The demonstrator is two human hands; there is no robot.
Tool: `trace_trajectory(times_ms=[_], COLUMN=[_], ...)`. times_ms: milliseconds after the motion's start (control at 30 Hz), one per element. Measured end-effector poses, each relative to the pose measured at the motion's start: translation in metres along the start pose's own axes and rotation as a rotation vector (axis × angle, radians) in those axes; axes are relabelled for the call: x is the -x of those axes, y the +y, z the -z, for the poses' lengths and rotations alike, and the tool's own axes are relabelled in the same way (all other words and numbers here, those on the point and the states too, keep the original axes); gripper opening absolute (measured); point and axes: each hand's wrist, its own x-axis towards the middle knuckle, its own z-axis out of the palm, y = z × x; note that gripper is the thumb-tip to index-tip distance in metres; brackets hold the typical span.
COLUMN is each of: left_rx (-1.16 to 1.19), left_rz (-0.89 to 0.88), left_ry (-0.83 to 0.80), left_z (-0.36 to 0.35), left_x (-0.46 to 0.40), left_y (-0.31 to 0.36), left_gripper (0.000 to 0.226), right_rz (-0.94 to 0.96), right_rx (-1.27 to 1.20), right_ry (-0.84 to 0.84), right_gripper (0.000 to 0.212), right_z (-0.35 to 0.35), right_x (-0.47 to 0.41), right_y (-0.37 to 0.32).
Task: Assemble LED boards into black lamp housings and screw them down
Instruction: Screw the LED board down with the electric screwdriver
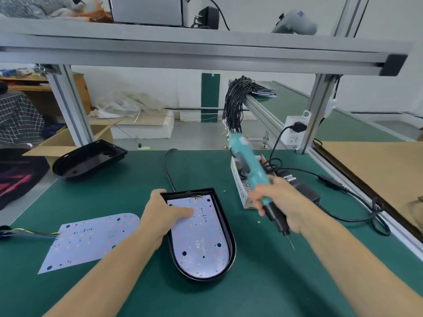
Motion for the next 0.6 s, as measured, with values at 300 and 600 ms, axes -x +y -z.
trace_trajectory(times_ms=[300,600], left_rx=[-0.783,-1.103], left_rz=[-0.446,-0.710], left_ry=[0.155,-0.256], left_z=[-0.018,-0.161], left_x=[-0.005,-0.048], left_y=[0.048,0.089], left_gripper=[0.062,0.020], right_rz=[0.458,0.491], right_rx=[-0.528,-0.575], right_ry=[0.129,0.204], right_gripper=[0.017,0.026], right_z=[0.074,0.072], right_x=[-0.005,0.001], right_y=[-0.030,-0.019])
